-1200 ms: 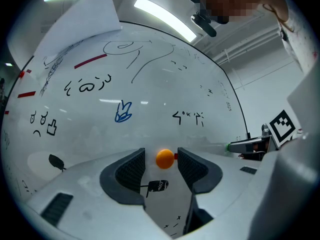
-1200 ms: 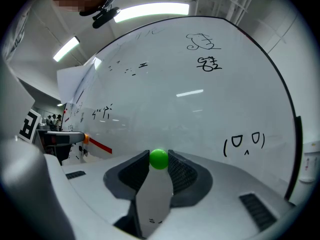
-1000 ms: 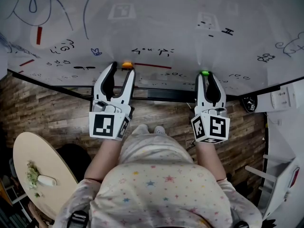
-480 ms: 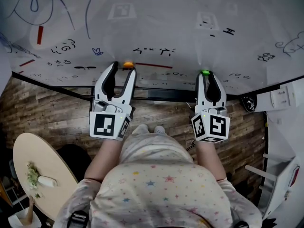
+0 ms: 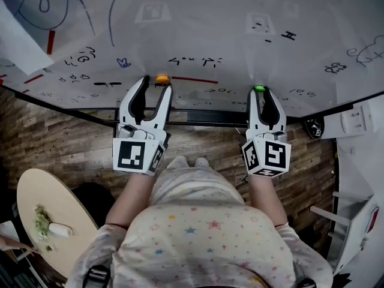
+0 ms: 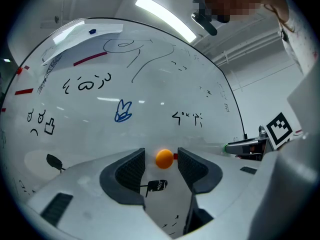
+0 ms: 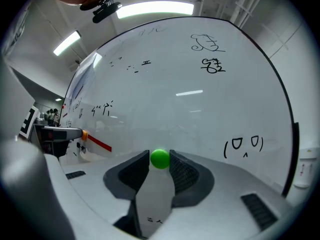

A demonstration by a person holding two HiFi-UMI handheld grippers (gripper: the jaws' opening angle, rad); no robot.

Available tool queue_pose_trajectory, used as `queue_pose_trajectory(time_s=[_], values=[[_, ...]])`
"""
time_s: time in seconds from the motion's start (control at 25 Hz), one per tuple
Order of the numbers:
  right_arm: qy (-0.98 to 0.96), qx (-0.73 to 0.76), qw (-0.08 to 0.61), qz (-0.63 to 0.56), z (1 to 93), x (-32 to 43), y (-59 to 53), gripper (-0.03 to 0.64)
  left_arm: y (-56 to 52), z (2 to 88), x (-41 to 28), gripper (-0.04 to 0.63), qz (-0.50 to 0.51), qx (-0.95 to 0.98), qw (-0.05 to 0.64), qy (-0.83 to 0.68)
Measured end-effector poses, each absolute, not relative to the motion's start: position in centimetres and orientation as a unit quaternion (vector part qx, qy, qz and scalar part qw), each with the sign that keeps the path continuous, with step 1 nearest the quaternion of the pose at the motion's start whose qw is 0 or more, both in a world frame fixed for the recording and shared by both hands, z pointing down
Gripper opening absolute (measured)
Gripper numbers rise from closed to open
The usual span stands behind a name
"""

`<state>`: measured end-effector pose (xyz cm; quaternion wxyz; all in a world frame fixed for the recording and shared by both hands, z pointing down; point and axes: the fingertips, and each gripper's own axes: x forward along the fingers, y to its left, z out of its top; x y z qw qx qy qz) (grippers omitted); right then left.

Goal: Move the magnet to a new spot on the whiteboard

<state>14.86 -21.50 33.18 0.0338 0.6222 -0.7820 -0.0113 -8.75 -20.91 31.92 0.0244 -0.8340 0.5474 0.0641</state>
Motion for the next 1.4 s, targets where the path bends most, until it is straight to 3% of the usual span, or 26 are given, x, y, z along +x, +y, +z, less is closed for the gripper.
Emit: queue_pose_trajectory(time_s=[1.4], values=[[-0.782, 0.622, 0.033, -0.019, 32.7, 14.9, -20.4, 0.120, -19.8, 31.1, -8.5, 0.184, 0.063, -0.836, 0.034, 0.544]])
